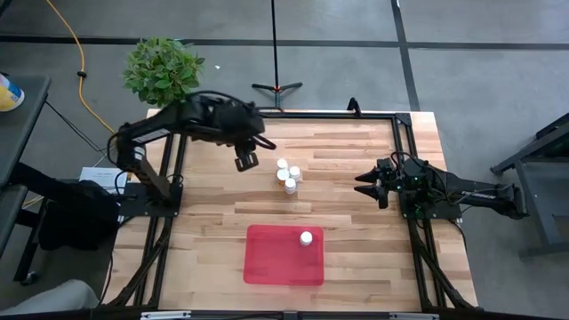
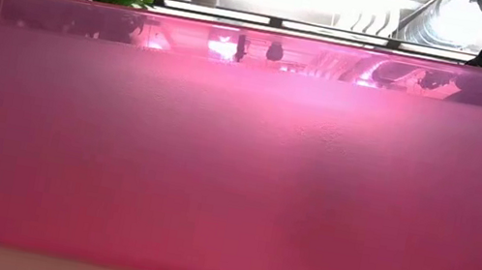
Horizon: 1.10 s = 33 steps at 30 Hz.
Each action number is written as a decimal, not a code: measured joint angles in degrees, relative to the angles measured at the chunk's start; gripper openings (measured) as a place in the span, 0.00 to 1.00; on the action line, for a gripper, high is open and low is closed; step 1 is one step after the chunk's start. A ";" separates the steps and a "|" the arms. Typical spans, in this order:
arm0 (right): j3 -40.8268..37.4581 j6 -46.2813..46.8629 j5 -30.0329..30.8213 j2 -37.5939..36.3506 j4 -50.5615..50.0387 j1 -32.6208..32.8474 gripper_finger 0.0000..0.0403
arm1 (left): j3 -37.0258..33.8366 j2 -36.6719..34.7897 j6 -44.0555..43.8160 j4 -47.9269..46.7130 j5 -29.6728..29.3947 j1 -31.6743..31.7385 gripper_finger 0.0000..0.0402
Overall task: Pick and place pill bottles into a basket
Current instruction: Put the white pill bottle into the red bin
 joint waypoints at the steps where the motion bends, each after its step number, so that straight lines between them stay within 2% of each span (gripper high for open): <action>1: 0.00 0.00 0.04 0.00 0.04 0.02 0.56 | 0.24 -0.83 -0.04 0.09 -0.57 0.00 0.46; 9: -0.02 0.24 0.24 0.40 0.28 0.02 0.56 | 0.26 -7.16 -2.53 0.00 -2.43 0.00 0.46; 12: -0.02 1.52 0.99 0.39 0.28 0.01 0.56 | 0.26 -9.35 -3.12 2.49 -1.38 0.00 0.46; 19: -0.04 1.90 2.38 0.39 0.33 0.00 0.56 | 0.24 -12.22 -2.76 10.15 6.40 0.00 0.46; 29: -0.04 2.56 2.36 0.39 0.35 0.00 0.56 | 0.23 -14.41 -3.33 15.00 17.21 0.00 0.46; 33: -0.04 2.57 2.35 0.39 0.36 0.01 0.56 | 0.26 -14.34 -4.58 17.93 24.17 0.00 0.46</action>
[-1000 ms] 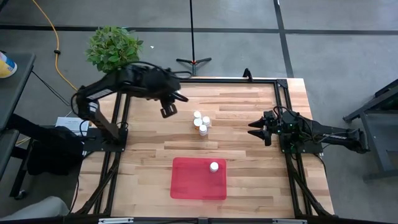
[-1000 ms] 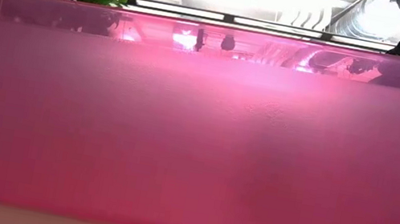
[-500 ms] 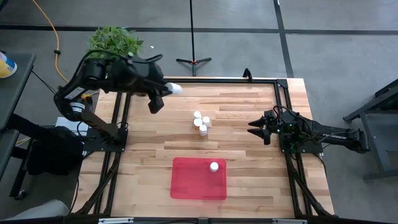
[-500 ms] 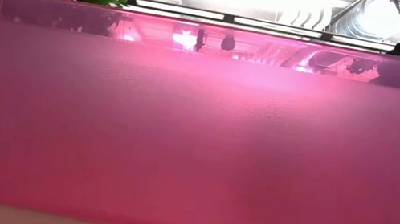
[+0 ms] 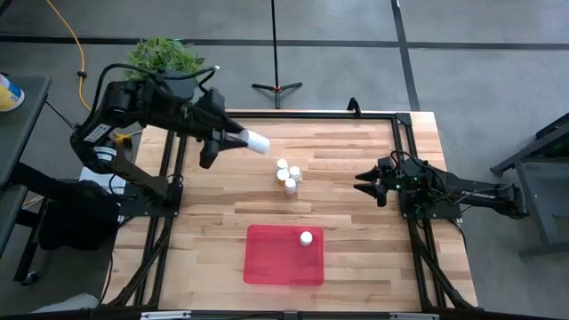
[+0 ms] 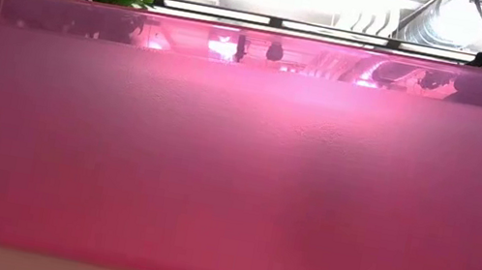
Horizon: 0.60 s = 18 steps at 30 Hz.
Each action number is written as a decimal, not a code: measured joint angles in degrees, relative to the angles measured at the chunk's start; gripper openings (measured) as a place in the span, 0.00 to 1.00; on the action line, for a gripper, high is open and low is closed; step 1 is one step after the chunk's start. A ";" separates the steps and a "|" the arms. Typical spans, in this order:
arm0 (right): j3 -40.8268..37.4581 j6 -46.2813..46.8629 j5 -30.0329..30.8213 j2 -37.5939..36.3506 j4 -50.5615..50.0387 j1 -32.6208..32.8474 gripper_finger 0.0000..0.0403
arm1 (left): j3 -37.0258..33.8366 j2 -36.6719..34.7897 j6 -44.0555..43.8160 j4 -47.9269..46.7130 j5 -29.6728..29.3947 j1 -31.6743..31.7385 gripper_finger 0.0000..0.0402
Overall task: Pick and place pill bottles into a basket
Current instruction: Put the white pill bottle into the red bin
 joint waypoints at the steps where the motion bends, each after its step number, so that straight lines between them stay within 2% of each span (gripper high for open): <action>1: 0.00 0.01 0.01 0.00 0.01 0.00 0.56 | -0.02 0.08 0.00 0.58 1.71 -0.02 0.46; 10: 0.00 0.32 0.00 0.00 -0.07 0.01 0.56 | -0.02 1.81 -1.40 2.95 12.37 -0.02 0.46; 18: 0.02 1.50 0.51 0.00 -0.14 0.01 0.56 | -1.92 3.82 -1.55 4.52 18.78 -2.16 0.46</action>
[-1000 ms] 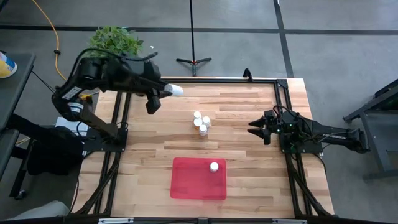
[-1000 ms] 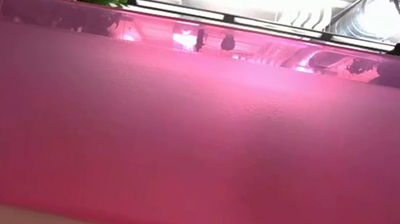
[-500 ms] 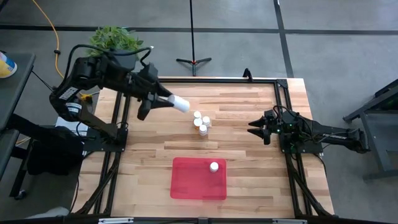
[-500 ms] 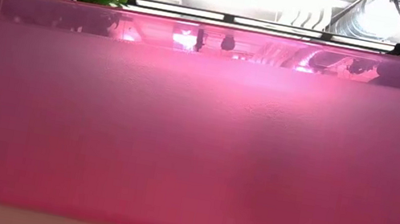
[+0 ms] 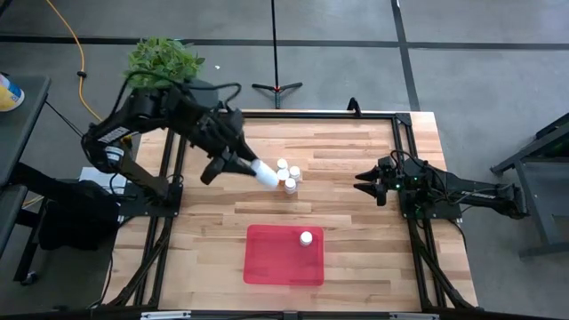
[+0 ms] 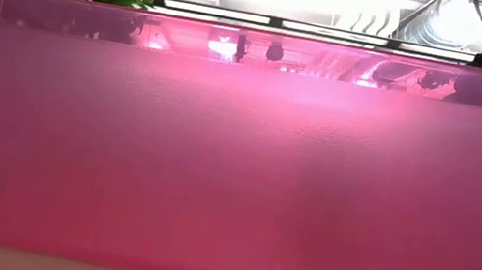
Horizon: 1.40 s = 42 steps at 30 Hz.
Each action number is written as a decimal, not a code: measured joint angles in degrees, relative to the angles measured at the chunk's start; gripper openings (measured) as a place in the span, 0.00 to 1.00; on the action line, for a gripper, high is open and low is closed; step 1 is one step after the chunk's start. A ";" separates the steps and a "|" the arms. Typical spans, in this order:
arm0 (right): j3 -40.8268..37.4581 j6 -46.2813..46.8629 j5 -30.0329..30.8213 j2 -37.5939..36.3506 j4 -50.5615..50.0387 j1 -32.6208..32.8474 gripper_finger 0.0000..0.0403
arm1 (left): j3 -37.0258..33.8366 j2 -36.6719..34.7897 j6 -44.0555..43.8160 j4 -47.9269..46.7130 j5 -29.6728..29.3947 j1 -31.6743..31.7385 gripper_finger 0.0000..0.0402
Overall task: Pick and place pill bottles into a basket
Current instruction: Put the white pill bottle into the red bin
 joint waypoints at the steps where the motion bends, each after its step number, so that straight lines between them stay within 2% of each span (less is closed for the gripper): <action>1: 0.00 0.04 0.02 0.00 0.00 -0.02 0.56 | -0.41 0.10 0.00 0.34 1.38 -0.50 0.46; 4: 0.00 0.44 0.04 0.00 -0.15 -0.02 0.56 | -1.77 0.40 0.00 2.79 3.83 -2.35 0.46; 11: 0.02 0.49 0.07 0.00 -0.17 -0.02 0.56 | -5.36 1.30 -1.39 5.62 5.31 -7.47 0.46; 19: 0.04 1.07 0.07 0.00 -0.39 0.00 0.56 | -14.40 1.32 -4.42 16.58 5.24 -13.17 0.46; 28: 0.07 1.07 0.07 0.00 -0.60 -0.02 0.56 | -28.31 1.28 -6.21 25.99 -2.48 -17.10 0.46; 36: 0.07 1.00 0.11 -0.01 -0.66 -0.02 0.56 | -41.50 1.28 -11.02 41.45 -2.56 -17.92 0.46; 42: 0.07 1.02 0.11 0.00 -0.68 0.00 0.56 | -45.18 2.20 -12.11 44.16 -9.88 -19.12 0.46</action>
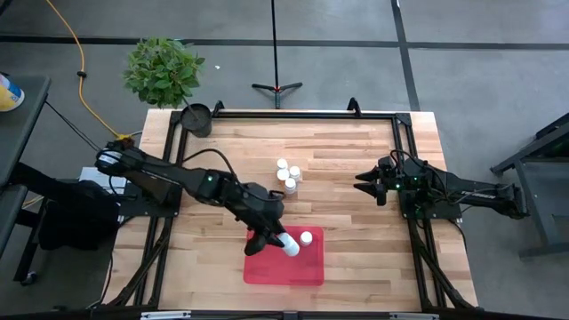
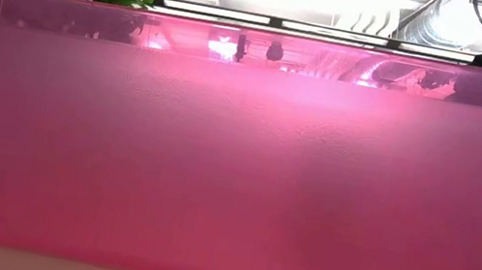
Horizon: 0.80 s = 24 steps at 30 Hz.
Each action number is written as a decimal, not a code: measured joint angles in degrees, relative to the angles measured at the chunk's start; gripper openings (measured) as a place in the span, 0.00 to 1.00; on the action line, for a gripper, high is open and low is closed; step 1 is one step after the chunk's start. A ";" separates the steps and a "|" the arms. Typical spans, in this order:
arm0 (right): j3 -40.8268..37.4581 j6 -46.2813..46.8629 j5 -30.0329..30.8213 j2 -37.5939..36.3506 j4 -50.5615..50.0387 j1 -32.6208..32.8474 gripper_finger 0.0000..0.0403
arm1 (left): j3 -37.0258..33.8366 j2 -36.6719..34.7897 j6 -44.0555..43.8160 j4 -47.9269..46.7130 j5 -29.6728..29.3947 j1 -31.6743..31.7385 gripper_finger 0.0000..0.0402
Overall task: Pick and place pill bottles into a basket
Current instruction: Put the white pill bottle into the red bin
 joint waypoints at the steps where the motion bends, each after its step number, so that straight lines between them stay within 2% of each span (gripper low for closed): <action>1: 0.00 0.00 0.02 0.00 0.00 -0.02 0.56 | 0.01 0.65 0.26 -0.02 -1.04 -0.25 0.46; 4: 0.00 0.02 0.08 0.05 0.00 -0.01 0.56 | 0.07 2.81 0.66 0.30 -1.98 -0.91 0.46; 12: 0.00 0.02 0.16 0.74 -0.07 0.00 0.56 | 0.04 7.29 0.59 0.66 0.34 -2.41 0.46; 24: 0.00 0.87 0.20 0.76 -0.07 -0.02 0.56 | 0.82 12.08 2.40 -0.97 -2.93 -2.88 0.46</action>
